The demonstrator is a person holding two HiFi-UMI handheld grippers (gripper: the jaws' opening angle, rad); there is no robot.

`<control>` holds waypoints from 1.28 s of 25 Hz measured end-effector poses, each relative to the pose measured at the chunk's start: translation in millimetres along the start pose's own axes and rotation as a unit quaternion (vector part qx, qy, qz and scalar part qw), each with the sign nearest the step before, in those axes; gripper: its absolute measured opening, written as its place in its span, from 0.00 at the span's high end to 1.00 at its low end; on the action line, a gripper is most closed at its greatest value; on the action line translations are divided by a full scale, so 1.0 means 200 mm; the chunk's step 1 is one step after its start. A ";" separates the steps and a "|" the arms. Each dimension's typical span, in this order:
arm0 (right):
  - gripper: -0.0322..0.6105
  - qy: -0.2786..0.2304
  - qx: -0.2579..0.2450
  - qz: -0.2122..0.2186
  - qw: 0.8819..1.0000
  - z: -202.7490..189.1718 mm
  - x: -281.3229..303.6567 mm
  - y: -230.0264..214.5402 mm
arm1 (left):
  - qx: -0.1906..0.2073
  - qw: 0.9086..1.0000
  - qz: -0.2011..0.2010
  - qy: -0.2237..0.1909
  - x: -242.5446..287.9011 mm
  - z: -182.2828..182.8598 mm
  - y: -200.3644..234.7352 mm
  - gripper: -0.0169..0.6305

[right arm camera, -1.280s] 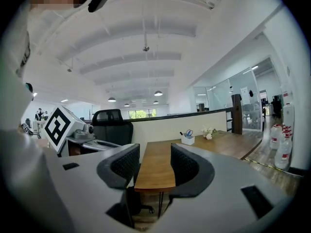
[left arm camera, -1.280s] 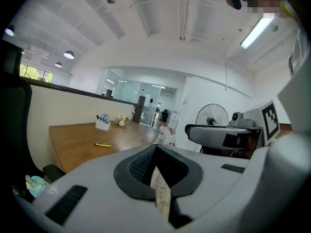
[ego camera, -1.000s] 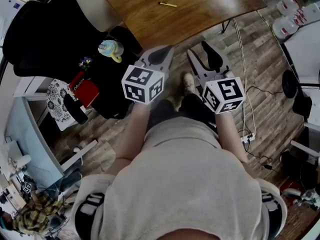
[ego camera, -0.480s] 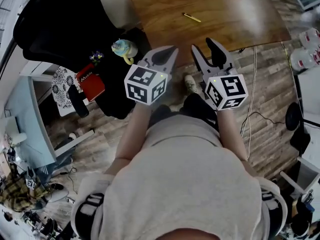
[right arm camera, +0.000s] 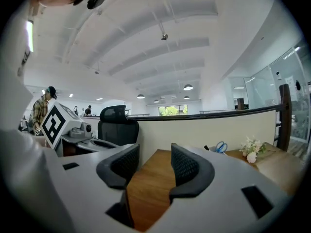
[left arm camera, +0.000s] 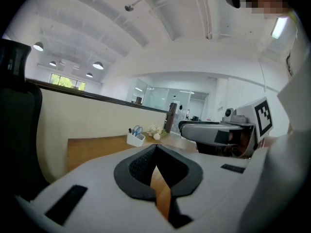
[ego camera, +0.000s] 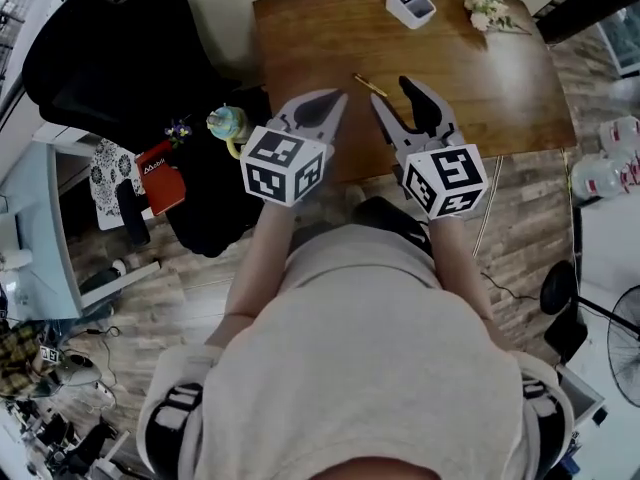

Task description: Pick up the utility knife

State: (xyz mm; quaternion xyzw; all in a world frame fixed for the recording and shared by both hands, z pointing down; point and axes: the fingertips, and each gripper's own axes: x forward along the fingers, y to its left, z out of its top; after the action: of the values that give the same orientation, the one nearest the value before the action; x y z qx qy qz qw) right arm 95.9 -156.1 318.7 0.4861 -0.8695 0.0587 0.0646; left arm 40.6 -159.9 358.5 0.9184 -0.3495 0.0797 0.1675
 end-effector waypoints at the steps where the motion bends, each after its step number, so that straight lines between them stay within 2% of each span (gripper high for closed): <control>1: 0.64 0.001 -0.002 0.008 1.000 0.01 0.03 -0.04 | 0.001 1.000 0.005 -0.002 0.04 0.02 0.01 0.95; 7: 0.64 0.016 -0.012 0.061 0.998 0.01 0.18 -0.23 | -0.009 0.999 0.046 -0.019 0.23 0.10 0.10 0.95; 10: 0.65 0.029 -0.016 0.090 0.995 -0.03 0.24 -0.26 | -0.018 0.997 0.069 -0.023 0.27 0.11 0.14 0.95; 18: 0.65 0.047 -0.018 0.133 0.990 -0.08 0.37 -0.29 | -0.044 0.992 0.113 -0.018 0.31 0.06 0.24 0.95; 24: 0.65 0.062 -0.008 0.142 0.988 -0.14 0.42 -0.29 | -0.060 0.990 0.125 -0.007 0.31 0.00 0.29 0.95; 32: 0.66 0.090 0.011 0.135 0.987 -0.24 0.51 -0.31 | -0.082 0.990 0.111 0.020 0.32 -0.11 0.35 0.95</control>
State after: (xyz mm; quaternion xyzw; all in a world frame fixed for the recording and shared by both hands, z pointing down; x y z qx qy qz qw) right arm 97.9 -265.1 385.0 0.3581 -0.9170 0.1195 0.1289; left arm 41.2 -240.3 413.2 0.8551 -0.4514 0.0872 0.2395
